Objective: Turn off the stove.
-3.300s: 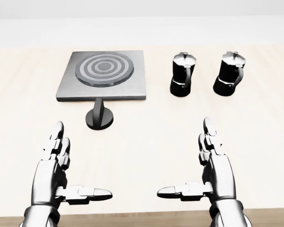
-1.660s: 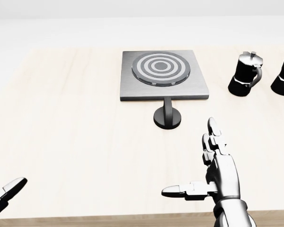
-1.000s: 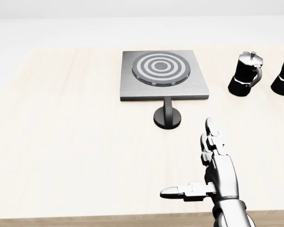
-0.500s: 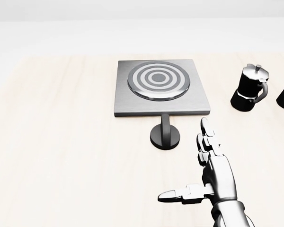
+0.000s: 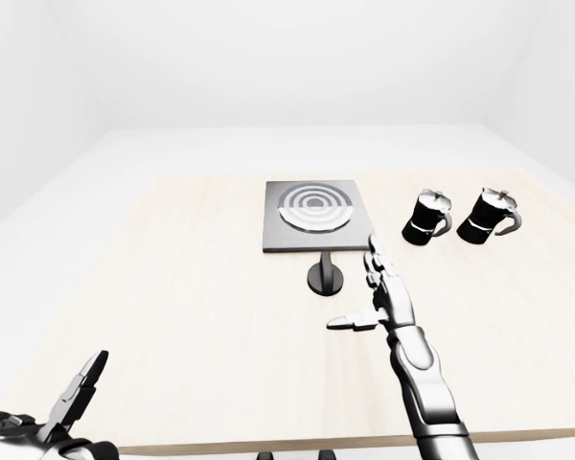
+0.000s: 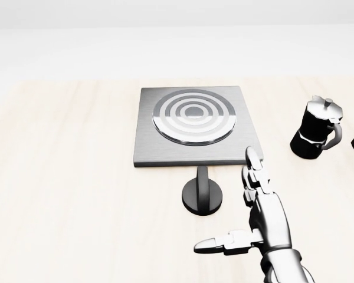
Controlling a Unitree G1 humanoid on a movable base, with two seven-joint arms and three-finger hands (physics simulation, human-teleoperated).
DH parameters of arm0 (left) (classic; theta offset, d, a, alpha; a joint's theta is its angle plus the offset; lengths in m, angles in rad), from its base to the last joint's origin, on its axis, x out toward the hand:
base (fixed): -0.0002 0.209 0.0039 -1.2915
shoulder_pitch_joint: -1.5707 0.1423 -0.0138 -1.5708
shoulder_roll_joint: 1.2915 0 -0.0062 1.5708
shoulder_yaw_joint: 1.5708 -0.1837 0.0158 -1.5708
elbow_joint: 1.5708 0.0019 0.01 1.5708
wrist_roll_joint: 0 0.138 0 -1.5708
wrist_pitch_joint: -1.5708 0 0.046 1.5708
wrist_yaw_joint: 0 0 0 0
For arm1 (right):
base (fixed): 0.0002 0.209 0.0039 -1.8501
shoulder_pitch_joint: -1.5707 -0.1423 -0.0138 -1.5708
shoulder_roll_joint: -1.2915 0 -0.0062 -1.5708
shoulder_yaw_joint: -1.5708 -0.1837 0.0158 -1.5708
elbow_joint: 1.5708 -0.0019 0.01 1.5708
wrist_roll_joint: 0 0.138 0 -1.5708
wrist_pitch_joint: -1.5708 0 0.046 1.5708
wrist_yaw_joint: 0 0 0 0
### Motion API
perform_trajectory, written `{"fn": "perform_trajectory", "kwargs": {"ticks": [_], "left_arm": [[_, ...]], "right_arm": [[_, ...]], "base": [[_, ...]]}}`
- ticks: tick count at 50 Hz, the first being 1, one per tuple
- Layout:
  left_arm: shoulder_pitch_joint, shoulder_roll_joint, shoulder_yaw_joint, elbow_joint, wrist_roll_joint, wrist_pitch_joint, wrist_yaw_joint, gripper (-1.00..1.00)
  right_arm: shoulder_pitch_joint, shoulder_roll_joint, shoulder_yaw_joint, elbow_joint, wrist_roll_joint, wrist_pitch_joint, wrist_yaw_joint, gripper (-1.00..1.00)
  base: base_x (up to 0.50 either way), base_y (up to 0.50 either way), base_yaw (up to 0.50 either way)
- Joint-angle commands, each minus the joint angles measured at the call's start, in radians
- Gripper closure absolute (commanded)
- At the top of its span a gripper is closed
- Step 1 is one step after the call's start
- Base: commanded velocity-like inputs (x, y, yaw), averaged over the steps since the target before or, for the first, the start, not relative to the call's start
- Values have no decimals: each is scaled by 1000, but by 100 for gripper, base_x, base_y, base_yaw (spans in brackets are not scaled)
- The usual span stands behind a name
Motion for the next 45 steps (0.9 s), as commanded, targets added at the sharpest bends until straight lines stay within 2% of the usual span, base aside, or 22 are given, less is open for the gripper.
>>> {"fn": "perform_trajectory", "kwargs": {"ticks": [1, 2, 8, 11, 13, 15, 16, 21, 25, 27, 29, 31, 32, 33, 34, 45], "left_arm": [[7, -3, 3, -7, -3, 0, 0, -100], [6, -3, 3, -6, -2, 0, 0, -100], [5, -2, 1, 1, -1, 0, 0, -100], [2, 0, 1, 16, 3, 0, 0, -100], [7, -2, 0, 1, 2, 0, 0, -100], [16, -2, -2, -16, -10, 0, 0, -100], [13, -3, 1, -13, -8, 0, 0, -100], [11, -6, 4, -17, -4, 0, 0, -100], [10, -5, 1, -8, -1, 0, 0, -100], [11, -6, 2, -12, -3, 0, 0, -100], [11, -6, 2, -12, -2, 0, 0, -100], [11, -6, 2, -12, -1, 0, 0, -100], [11, -8, 0, -3, 7, 0, 0, -100], [11, -8, -1, -2, 7, 0, 0, -100], [11, -8, -1, -2, 7, 0, 0, -100], [12, -7, -2, -2, 7, 0, 0, -100]], "right_arm": [[-4, 4, 7, 11, -20, 13, -11, -100], [-7, 4, 6, 16, -34, 24, -27, -100], [-8, 5, 12, 13, -28, 32, -14, -100], [-5, 7, 9, -2, -30, 47, -27, -100], [-9, 10, 11, -15, -48, 88, -51, -100], [-21, 17, 1, -10, -6, 112, -45, -100], [-19, 24, 0, -26, 38, 112, -24, -100], [-30, 23, 12, -2, 37, 112, -58, -100], [-23, 29, 31, -49, 99, 112, -14, -100], [-24, 22, 35, -34, 76, 112, -33, -100], [-23, 24, 44, -8, 90, 112, 1, -100], [-21, 19, 69, -19, 26, 112, -28, -100], [-333, -374, 52, -624, 651, 112, -419, -100], [-453, -320, -81, -723, 733, 112, -469, -100], [-468, -296, -100, -735, 713, 112, -452, -100], [-477, -235, -124, -755, 609, 112, -370, -100]], "base": [[0, 0, 0], [0, 0, 0], [0, 0, 0], [0, 0, 0], [0, 0, 0], [0, 0, 0], [0, 0, 0], [0, 0, 0], [0, 0, 0], [0, 0, 0], [0, 0, 0], [0, 0, 0], [0, 0, 0], [0, 0, 0], [0, 0, 0], [0, 0, 0]]}}
